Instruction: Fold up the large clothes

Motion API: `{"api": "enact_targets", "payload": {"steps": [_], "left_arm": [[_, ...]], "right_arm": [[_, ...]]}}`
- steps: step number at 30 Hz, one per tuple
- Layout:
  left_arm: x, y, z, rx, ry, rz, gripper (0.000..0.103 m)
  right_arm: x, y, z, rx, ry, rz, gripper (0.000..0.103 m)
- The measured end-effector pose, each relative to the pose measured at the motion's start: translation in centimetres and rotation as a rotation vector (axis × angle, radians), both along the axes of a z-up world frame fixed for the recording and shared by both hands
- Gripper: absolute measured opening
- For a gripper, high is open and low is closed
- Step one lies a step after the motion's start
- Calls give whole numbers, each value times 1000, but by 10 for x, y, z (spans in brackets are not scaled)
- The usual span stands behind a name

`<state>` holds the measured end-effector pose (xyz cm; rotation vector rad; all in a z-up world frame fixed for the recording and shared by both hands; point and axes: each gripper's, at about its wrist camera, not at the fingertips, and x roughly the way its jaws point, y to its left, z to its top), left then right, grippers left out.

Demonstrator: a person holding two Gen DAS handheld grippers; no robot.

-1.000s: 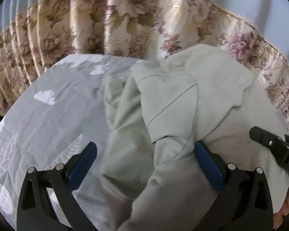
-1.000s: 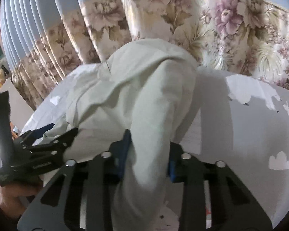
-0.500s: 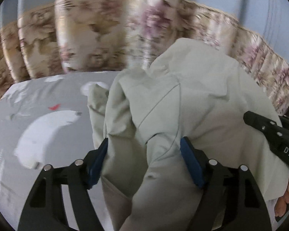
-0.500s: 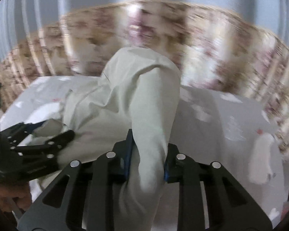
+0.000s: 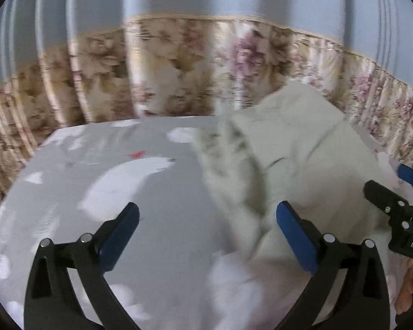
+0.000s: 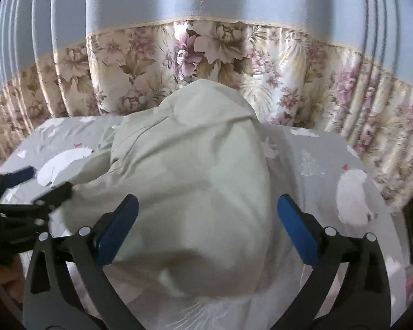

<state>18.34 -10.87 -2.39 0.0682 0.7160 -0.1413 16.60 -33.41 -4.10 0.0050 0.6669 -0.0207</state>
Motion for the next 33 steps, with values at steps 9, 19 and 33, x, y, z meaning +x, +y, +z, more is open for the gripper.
{"api": "enact_targets", "payload": {"steps": [9, 19, 33], "left_arm": [[-49, 58, 37, -46, -137, 80, 101], [-63, 58, 33, -5, -199, 91, 101], [-63, 63, 34, -13, -214, 120, 101]], "right_arm": [[-66, 41, 38, 94, -143, 33, 100], [-81, 51, 31, 50, -183, 45, 100], [-75, 33, 25, 100, -152, 16, 100]]}}
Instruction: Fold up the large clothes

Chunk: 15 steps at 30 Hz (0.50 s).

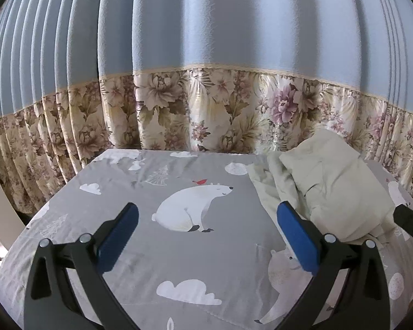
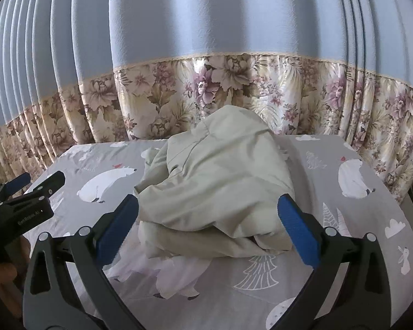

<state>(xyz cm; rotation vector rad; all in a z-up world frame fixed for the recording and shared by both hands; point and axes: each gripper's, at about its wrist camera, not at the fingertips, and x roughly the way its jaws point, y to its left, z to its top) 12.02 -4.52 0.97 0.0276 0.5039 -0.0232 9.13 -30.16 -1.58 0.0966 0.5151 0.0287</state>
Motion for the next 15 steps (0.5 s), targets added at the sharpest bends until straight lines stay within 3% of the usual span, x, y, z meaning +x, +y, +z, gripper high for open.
{"api": "enact_targets", "payload": {"steps": [15], "left_arm": [[-2, 0, 3, -20, 6, -12, 101]], "right_arm": [[3, 3, -4, -5, 3, -1, 100]]}}
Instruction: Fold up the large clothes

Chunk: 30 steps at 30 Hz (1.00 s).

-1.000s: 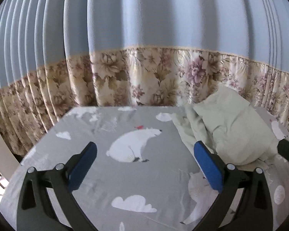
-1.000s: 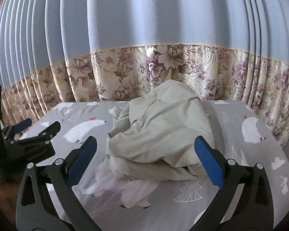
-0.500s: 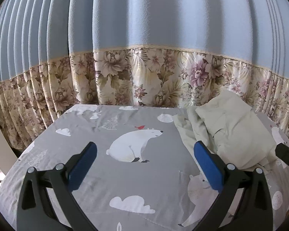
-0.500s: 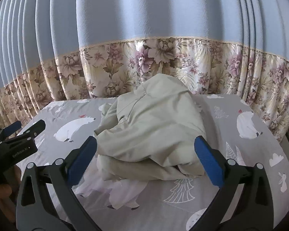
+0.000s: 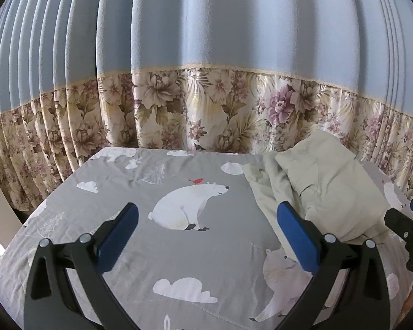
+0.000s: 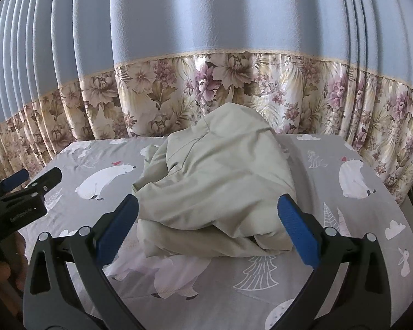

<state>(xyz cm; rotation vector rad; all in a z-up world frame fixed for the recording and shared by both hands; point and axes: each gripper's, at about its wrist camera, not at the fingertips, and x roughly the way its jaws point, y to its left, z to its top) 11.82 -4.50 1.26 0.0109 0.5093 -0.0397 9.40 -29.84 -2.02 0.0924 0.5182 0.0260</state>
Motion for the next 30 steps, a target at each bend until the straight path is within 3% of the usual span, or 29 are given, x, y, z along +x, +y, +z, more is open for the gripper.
{"api": "enact_targets", "payload": {"steps": [11, 30], "left_arm": [[1, -6, -2, 35, 21, -14, 101], [0, -9, -4, 22, 27, -36, 101]], "right_arm": [[1, -1, 0, -6, 4, 2, 100], [-1, -1, 3, -17, -5, -1, 100]]}}
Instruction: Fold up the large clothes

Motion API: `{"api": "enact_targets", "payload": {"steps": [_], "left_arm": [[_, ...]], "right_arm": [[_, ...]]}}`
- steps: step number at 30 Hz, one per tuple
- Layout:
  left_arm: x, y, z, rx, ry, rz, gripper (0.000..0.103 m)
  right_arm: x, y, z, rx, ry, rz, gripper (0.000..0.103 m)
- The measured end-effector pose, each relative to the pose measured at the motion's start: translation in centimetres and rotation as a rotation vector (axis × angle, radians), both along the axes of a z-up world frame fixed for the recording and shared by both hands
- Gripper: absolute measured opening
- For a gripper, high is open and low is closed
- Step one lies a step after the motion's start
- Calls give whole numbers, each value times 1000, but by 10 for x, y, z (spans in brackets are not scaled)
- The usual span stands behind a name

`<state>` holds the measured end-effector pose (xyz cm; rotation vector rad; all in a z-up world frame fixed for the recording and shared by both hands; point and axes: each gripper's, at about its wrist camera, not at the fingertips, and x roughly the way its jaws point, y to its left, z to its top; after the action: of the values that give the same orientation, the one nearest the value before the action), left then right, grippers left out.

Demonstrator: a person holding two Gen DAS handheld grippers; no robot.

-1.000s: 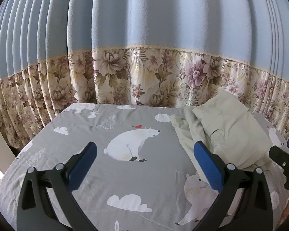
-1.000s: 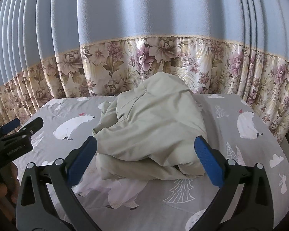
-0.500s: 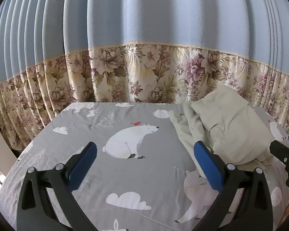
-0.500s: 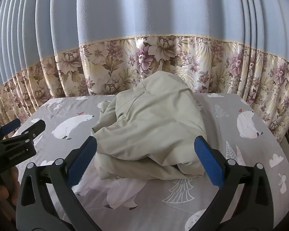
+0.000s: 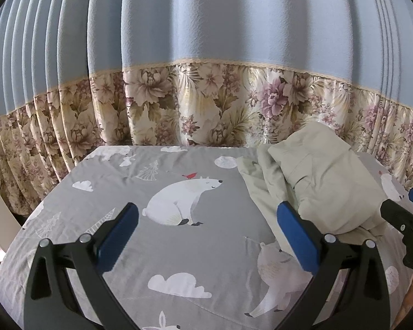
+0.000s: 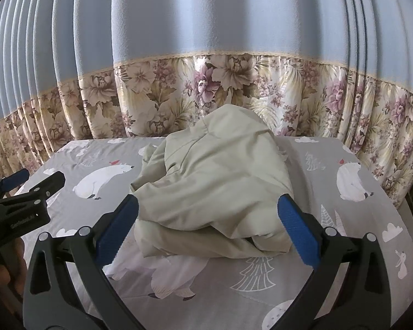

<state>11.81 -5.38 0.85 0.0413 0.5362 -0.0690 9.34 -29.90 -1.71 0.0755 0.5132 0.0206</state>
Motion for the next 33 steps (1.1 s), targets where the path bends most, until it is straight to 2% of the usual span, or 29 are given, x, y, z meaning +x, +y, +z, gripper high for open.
{"api": "enact_targets", "payload": {"steps": [33], "left_arm": [[-4, -3, 10, 7, -30, -29, 101]], "right_arm": [[1, 0, 0, -19, -2, 2, 100]]}}
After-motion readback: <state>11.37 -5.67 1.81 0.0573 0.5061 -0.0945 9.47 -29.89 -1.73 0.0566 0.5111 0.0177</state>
